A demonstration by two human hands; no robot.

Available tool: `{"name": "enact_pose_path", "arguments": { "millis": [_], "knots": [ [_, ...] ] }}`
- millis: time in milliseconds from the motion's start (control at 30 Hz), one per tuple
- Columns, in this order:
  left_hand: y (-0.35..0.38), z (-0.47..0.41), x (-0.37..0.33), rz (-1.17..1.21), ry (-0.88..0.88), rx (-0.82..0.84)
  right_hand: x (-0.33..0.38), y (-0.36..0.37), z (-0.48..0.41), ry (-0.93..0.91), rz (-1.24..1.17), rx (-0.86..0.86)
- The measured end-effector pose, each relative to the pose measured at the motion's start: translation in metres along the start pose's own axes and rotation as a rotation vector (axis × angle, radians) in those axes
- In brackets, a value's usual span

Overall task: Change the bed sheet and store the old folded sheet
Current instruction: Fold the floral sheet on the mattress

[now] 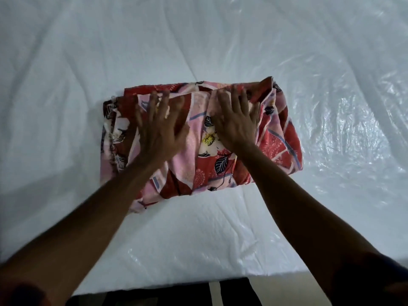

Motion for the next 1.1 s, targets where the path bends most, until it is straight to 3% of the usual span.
{"name": "enact_pose_path", "arguments": {
  "millis": [100, 200, 267, 333, 400, 467, 600, 733, 833, 867, 933, 1000, 1100],
  "knots": [
    [0.02, 0.02, -0.038, -0.02, 0.061, 0.099, -0.019, 0.003, 0.011, 0.068, -0.025, 0.047],
    [0.026, 0.029, -0.06, 0.022, 0.006, 0.065, -0.035, -0.019, 0.042, 0.162, -0.187, -0.252],
    [0.028, 0.034, -0.07, 0.022, -0.043, 0.06, -0.055, -0.022, 0.083, 0.378, -0.379, -0.442],
    [0.031, 0.037, -0.074, 0.023, -0.066, 0.078, -0.074, -0.016, 0.12, 0.702, -0.682, -0.509],
    [0.039, 0.036, -0.073, 0.01, -0.053, 0.102, -0.083, 0.002, 0.138, 1.067, -1.129, -0.381],
    [0.054, 0.036, -0.068, -0.015, -0.035, 0.145, -0.082, 0.019, 0.142, 1.317, -1.42, -0.172],
    [0.077, 0.028, -0.066, -0.062, -0.035, 0.176, -0.084, 0.03, 0.124, 1.468, -1.622, -0.083],
    [0.081, 0.029, -0.065, -0.058, -0.022, 0.167, -0.075, 0.011, 0.096, 1.158, -1.723, -0.051],
    [0.076, 0.027, -0.068, 0.047, -0.055, 0.154, -0.05, -0.01, 0.081, 0.88, -1.56, -0.081],
    [0.073, 0.022, -0.063, 0.266, -0.13, 0.125, -0.037, -0.019, 0.078, 0.726, -1.48, -0.092],
    [0.045, 0.015, -0.047, 1.027, -0.419, 0.023, -0.003, -0.035, 0.079, 0.382, -1.298, -0.136],
    [0.008, 0.015, -0.023, 1.705, -0.528, -0.195, 0.035, -0.047, 0.094, 0.025, -1.151, -0.229],
    [-0.05, 0.044, 0.018, 2.117, -0.636, -0.52, 0.093, -0.04, 0.126, -0.494, -0.82, -0.278]
  ]
}}
Point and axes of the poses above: each hand's wrist, its own z-axis away from the middle knuckle, its own y-axis out of the palm, x = y × z, the point moved 2 cm from there along -z, towards the middle knuckle, and after that the axes turned 11 degrees about y, right-handed, at the moved point
